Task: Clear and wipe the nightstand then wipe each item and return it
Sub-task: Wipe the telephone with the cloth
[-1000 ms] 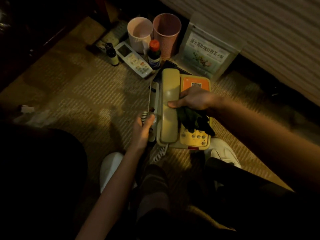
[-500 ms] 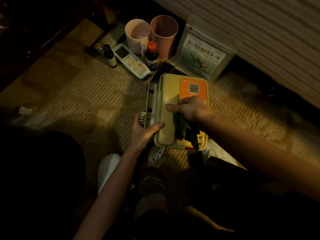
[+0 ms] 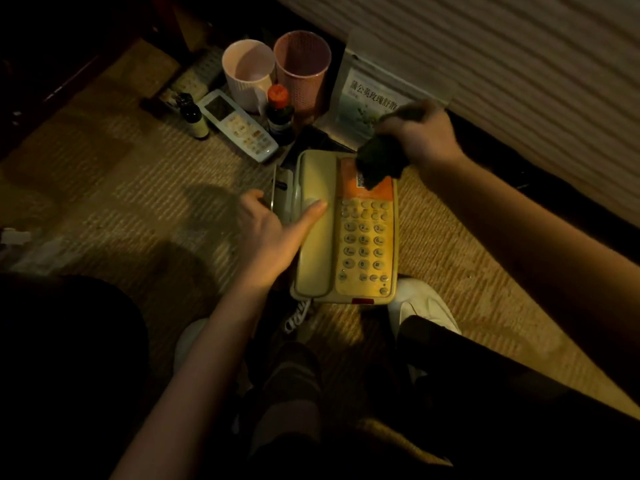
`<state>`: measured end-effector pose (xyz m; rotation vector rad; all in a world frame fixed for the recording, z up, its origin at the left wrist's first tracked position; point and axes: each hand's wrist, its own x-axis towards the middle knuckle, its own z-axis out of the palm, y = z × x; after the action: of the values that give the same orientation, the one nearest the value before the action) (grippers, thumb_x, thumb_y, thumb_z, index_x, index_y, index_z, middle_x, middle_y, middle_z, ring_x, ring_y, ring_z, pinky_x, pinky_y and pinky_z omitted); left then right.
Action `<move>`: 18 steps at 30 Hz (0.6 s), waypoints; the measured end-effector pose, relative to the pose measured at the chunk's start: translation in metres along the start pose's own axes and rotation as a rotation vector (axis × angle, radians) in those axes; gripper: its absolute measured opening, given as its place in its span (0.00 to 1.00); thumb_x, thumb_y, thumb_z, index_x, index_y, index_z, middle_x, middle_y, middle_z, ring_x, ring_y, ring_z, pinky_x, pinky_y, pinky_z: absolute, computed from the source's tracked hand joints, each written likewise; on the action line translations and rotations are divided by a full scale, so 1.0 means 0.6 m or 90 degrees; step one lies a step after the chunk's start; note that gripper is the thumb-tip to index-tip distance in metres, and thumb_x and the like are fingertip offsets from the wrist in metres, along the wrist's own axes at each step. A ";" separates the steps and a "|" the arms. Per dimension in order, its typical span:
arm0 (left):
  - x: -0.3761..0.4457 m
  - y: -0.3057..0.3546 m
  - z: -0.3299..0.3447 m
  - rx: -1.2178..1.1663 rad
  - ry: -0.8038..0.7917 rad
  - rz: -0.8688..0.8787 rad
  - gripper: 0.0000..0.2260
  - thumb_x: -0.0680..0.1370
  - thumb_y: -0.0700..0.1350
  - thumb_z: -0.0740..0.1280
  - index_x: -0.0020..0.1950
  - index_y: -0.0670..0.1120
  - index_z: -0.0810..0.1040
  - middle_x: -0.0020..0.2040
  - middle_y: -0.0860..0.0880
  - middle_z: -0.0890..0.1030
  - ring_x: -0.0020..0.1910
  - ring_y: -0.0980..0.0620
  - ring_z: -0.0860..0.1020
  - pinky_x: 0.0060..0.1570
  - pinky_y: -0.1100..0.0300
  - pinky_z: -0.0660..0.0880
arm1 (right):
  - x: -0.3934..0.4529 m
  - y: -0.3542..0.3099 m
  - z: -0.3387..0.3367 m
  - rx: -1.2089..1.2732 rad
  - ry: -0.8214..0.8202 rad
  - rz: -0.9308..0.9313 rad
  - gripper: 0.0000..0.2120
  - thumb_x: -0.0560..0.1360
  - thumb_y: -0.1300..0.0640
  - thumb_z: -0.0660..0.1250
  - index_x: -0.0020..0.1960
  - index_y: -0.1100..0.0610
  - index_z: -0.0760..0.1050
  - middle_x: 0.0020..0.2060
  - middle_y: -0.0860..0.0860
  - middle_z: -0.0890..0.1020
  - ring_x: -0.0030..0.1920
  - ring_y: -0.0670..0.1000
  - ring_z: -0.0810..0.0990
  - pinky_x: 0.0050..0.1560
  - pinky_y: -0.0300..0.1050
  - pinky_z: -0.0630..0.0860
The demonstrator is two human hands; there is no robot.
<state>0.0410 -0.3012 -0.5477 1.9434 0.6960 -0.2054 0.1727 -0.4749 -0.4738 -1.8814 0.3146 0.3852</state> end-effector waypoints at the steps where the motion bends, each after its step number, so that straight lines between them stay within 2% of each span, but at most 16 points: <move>1: 0.007 0.007 0.005 0.026 0.019 0.021 0.45 0.64 0.73 0.66 0.70 0.50 0.56 0.69 0.45 0.64 0.65 0.45 0.68 0.62 0.46 0.70 | -0.001 0.004 0.014 -0.107 -0.026 -0.066 0.24 0.72 0.59 0.70 0.66 0.57 0.66 0.55 0.50 0.73 0.53 0.49 0.75 0.50 0.41 0.77; 3: 0.021 0.026 0.016 0.063 0.017 0.006 0.41 0.67 0.73 0.63 0.70 0.52 0.55 0.69 0.45 0.66 0.64 0.44 0.69 0.61 0.43 0.70 | -0.001 0.031 0.047 -0.346 -0.096 -0.196 0.21 0.74 0.54 0.69 0.64 0.55 0.68 0.56 0.51 0.74 0.55 0.49 0.73 0.51 0.41 0.75; 5: 0.031 0.040 0.031 0.093 0.011 -0.037 0.40 0.70 0.73 0.59 0.74 0.53 0.52 0.71 0.44 0.67 0.65 0.41 0.70 0.62 0.41 0.68 | -0.005 0.065 0.070 -0.467 -0.094 -0.276 0.18 0.76 0.50 0.64 0.63 0.56 0.70 0.58 0.54 0.74 0.58 0.54 0.72 0.57 0.47 0.71; 8: 0.028 0.047 0.040 0.127 0.027 -0.032 0.39 0.73 0.70 0.57 0.76 0.54 0.46 0.72 0.43 0.66 0.66 0.39 0.70 0.63 0.45 0.67 | -0.033 0.100 0.064 -0.493 -0.080 -0.317 0.18 0.78 0.51 0.62 0.64 0.58 0.70 0.61 0.56 0.73 0.63 0.55 0.69 0.64 0.48 0.65; 10: 0.028 0.045 0.039 0.129 0.028 -0.013 0.38 0.74 0.70 0.56 0.77 0.57 0.43 0.74 0.44 0.64 0.67 0.39 0.70 0.63 0.44 0.66 | -0.077 0.125 0.050 -0.522 -0.136 -0.377 0.18 0.76 0.55 0.64 0.65 0.59 0.70 0.65 0.56 0.72 0.68 0.55 0.67 0.69 0.46 0.60; 12: 0.030 0.045 0.036 0.138 0.024 -0.004 0.37 0.74 0.70 0.56 0.76 0.60 0.41 0.75 0.44 0.62 0.68 0.38 0.69 0.63 0.42 0.65 | -0.122 0.152 0.040 -0.553 -0.171 -0.452 0.19 0.74 0.58 0.66 0.65 0.61 0.72 0.68 0.57 0.71 0.71 0.56 0.65 0.70 0.45 0.57; 15: 0.031 0.047 0.033 0.146 0.008 -0.006 0.37 0.74 0.69 0.56 0.75 0.63 0.39 0.75 0.43 0.61 0.68 0.38 0.68 0.62 0.43 0.66 | -0.118 0.161 0.031 -0.620 -0.197 -0.499 0.21 0.73 0.60 0.68 0.65 0.61 0.72 0.68 0.57 0.72 0.71 0.57 0.66 0.69 0.53 0.64; 18: 0.029 0.046 0.029 0.117 0.005 -0.012 0.39 0.73 0.69 0.58 0.74 0.65 0.36 0.75 0.43 0.62 0.66 0.37 0.69 0.61 0.43 0.66 | -0.068 0.118 0.036 -0.670 -0.176 -0.437 0.24 0.77 0.58 0.63 0.71 0.56 0.65 0.72 0.53 0.65 0.72 0.54 0.62 0.69 0.51 0.64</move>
<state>0.0735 -0.3186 -0.5422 2.1137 0.7215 -0.2821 0.1052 -0.4770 -0.5245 -2.7273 -0.8773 0.3464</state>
